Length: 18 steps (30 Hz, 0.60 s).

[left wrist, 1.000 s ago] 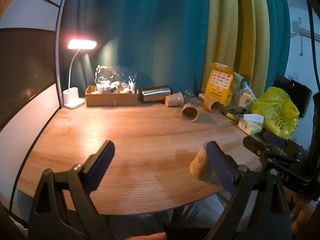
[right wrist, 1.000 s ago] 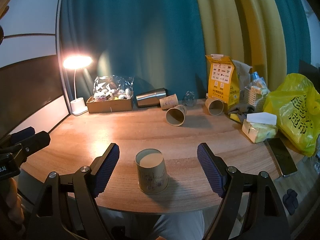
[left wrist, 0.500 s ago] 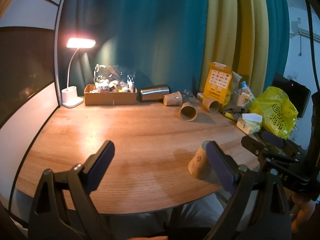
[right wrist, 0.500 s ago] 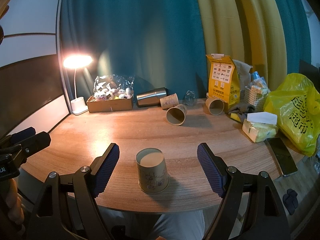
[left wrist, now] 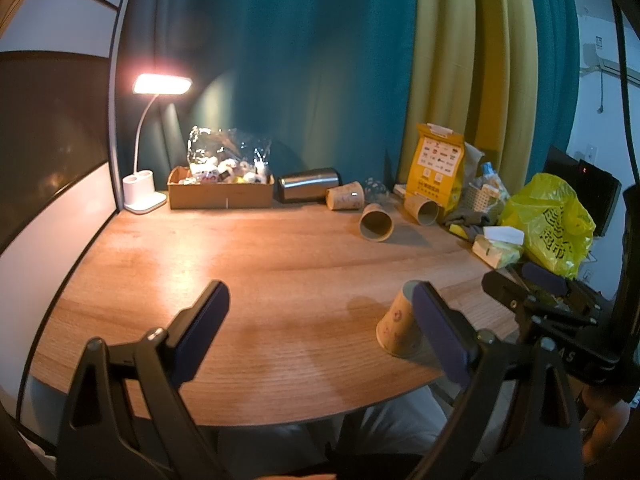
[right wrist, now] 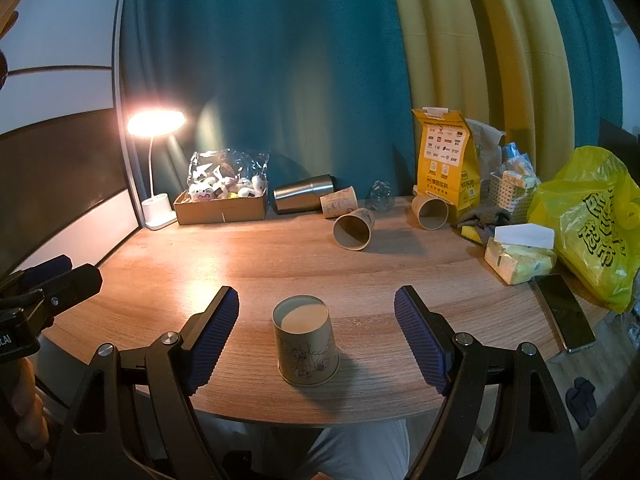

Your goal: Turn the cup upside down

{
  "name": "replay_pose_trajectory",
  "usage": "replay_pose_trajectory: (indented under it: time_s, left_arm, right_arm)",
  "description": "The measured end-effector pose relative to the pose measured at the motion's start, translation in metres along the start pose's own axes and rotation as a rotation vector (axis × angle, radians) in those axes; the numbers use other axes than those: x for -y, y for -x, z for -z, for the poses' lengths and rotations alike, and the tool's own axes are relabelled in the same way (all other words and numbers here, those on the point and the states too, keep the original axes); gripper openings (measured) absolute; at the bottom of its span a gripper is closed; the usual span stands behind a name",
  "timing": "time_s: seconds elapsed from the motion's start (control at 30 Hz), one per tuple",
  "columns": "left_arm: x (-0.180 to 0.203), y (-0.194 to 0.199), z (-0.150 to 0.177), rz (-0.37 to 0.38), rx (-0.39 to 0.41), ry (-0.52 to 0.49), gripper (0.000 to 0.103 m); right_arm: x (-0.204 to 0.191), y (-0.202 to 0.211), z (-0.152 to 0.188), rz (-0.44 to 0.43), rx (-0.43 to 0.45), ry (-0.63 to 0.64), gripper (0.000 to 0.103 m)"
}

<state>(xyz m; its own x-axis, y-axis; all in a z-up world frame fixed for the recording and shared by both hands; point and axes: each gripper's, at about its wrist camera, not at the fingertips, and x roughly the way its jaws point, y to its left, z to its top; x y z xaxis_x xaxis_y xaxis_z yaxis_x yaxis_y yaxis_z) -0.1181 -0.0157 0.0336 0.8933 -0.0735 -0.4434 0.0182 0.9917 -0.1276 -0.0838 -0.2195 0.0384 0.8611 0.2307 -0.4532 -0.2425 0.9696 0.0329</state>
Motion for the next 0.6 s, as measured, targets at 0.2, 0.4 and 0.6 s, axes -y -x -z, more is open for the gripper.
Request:
replay_pose_trajectory:
  time_s: [0.2,0.4,0.6]
  left_arm:
    - [-0.0002,-0.0001,-0.0002,0.0,0.0,0.0,0.094]
    - [-0.0002,-0.0001,-0.0005,0.0,0.0,0.0,0.094]
    - [-0.0009,0.0001,-0.0007,0.0,0.002,0.001,0.094]
  right_arm:
    - [-0.0003,-0.0001,-0.0003,0.001,0.0,0.0,0.083]
    - [-0.0003,-0.0003,-0.001,0.0,0.0,-0.001,0.083]
    - [-0.0004,-0.0001,-0.0006,0.001,-0.002,0.001,0.083]
